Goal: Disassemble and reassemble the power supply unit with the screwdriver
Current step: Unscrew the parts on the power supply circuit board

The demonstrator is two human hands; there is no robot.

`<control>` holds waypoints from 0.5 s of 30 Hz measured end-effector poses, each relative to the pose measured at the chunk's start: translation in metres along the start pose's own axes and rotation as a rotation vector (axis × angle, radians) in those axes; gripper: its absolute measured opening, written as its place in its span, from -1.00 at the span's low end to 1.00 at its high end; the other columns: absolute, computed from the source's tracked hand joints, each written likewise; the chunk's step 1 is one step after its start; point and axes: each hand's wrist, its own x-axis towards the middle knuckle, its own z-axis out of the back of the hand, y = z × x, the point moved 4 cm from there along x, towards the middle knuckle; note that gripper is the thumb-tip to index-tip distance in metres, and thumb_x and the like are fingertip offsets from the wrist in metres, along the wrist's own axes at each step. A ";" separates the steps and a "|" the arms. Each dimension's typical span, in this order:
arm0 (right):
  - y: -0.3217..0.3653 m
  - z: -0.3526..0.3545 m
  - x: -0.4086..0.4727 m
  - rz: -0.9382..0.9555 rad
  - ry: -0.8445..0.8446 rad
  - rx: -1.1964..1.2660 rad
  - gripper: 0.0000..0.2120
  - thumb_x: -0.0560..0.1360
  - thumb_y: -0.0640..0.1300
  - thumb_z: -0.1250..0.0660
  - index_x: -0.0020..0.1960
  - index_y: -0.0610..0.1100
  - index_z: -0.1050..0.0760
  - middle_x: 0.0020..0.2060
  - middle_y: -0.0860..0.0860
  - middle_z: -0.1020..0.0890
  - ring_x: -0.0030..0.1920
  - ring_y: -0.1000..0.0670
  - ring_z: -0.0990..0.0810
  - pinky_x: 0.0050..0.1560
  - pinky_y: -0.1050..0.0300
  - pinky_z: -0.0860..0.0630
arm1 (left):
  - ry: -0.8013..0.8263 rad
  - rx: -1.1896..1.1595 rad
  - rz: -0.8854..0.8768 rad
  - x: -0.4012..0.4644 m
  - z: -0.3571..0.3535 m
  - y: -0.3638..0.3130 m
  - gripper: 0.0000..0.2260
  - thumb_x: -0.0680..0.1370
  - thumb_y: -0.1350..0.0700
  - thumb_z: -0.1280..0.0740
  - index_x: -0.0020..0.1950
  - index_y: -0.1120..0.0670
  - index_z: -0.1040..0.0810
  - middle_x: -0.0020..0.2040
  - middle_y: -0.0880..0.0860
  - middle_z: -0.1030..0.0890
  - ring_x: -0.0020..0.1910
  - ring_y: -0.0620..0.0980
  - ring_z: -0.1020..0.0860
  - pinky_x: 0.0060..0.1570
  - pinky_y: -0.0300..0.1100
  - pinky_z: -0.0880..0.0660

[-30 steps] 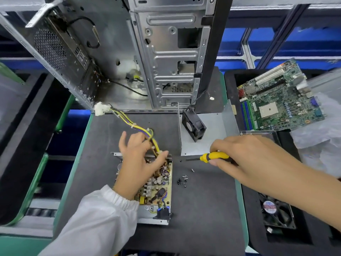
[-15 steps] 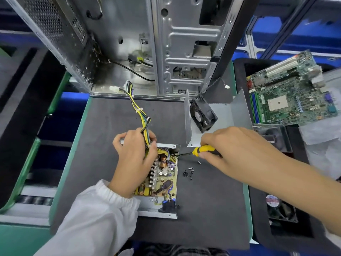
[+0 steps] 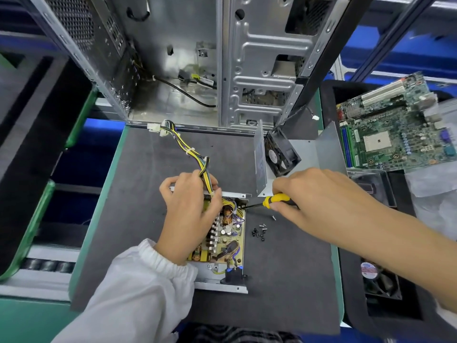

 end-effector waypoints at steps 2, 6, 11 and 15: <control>0.001 0.000 0.001 -0.001 0.004 -0.012 -0.74 0.59 0.13 -0.07 -0.17 -0.01 -0.20 -0.28 0.03 -0.38 -0.26 -0.11 -0.37 -0.36 0.08 -0.18 | -0.009 -0.001 -0.011 0.000 0.000 0.000 -0.96 0.58 0.09 -0.26 -0.02 0.04 -0.48 -0.20 -0.22 -0.39 -0.11 -0.19 -0.32 0.16 -0.19 -0.05; 0.003 0.001 0.002 0.000 0.014 -0.019 -0.75 0.60 0.11 -0.07 -0.17 -0.01 -0.20 -0.29 0.02 -0.36 -0.27 -0.12 -0.37 -0.43 0.09 -0.12 | -0.020 -0.018 -0.019 0.000 0.000 -0.001 -0.93 0.56 0.08 -0.26 -0.02 0.06 -0.49 -0.23 -0.27 -0.32 -0.14 -0.22 -0.26 0.16 -0.18 -0.06; 0.003 0.001 0.005 0.013 0.016 -0.041 -0.73 0.60 0.12 -0.07 -0.18 -0.03 -0.21 -0.32 0.04 -0.33 -0.27 -0.12 -0.38 -0.45 0.12 -0.10 | -0.017 -0.022 -0.017 0.000 0.001 -0.002 -0.89 0.55 0.05 -0.23 -0.03 0.06 -0.49 -0.24 -0.27 -0.32 -0.16 -0.22 -0.25 0.17 -0.17 -0.07; 0.004 0.002 0.006 0.019 0.015 -0.033 -0.74 0.59 0.11 -0.08 -0.16 -0.03 -0.22 -0.33 0.03 -0.31 -0.26 -0.13 -0.36 -0.41 0.10 -0.14 | -0.021 -0.027 -0.014 0.000 0.001 -0.001 -0.97 0.57 0.16 -0.33 -0.03 0.07 -0.49 -0.26 -0.26 -0.31 -0.17 -0.20 -0.25 0.19 -0.11 -0.10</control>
